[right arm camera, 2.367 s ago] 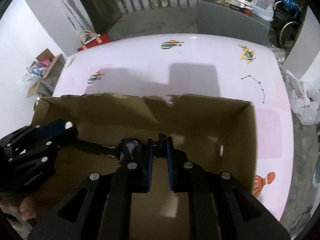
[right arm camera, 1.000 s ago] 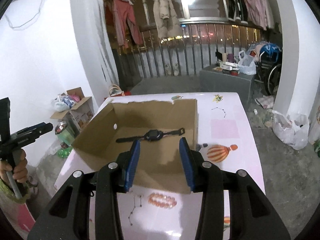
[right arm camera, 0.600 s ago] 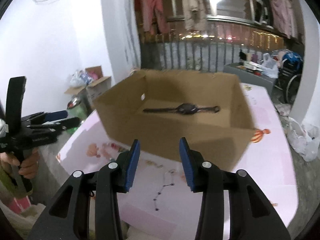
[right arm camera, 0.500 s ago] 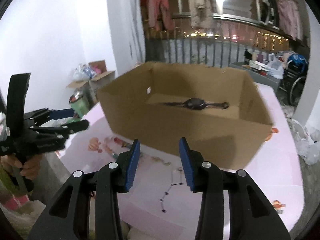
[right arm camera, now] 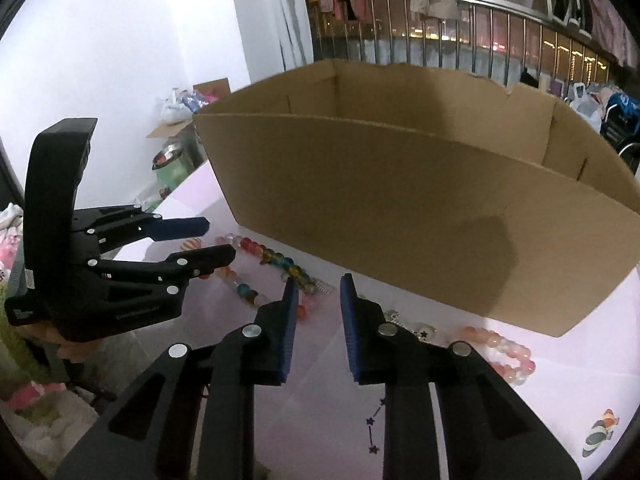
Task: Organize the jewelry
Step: 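Grasp the multicolour bead bracelet with the right tool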
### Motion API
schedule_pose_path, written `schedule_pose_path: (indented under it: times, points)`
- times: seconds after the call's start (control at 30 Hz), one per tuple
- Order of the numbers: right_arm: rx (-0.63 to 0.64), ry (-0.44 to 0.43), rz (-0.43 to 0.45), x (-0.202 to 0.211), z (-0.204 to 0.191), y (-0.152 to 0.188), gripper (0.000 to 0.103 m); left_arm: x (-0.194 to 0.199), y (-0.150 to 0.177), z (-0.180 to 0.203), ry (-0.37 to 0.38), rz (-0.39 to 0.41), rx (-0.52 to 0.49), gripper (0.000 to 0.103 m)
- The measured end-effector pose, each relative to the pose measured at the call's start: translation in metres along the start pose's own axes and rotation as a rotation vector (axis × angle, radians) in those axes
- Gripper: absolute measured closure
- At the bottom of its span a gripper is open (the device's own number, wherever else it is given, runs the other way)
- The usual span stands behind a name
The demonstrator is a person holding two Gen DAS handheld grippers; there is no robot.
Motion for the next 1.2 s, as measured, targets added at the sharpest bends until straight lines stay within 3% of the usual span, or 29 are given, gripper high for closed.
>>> schedule_pose_path:
  times: [0.77,1.03,1.2]
  points:
    - [0.000,-0.015,-0.078,-0.031,-0.001,-0.002,0.084,-0.010,0.000,-0.002,0.015,-0.037,0.016,0.076]
    - [0.020,-0.007,-0.086,-0.037,-0.011,-0.005,0.090,-0.010,-0.001,0.000,0.004,-0.031,0.001,0.091]
    - [0.010,-0.007,-0.081,-0.036,-0.011,-0.005,0.093,-0.010,0.000,0.001,-0.010,-0.024,-0.014,0.094]
Point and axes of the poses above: each gripper's, at about its wrist camera, not at the fingertips, and x roughly against the way its jaws point, z to its right, y to its underside, the point moved 9 cm from there along -x, roughly the way its jaws point, and after that the axes turned 4 degrees about x, right-handed, at the moved point
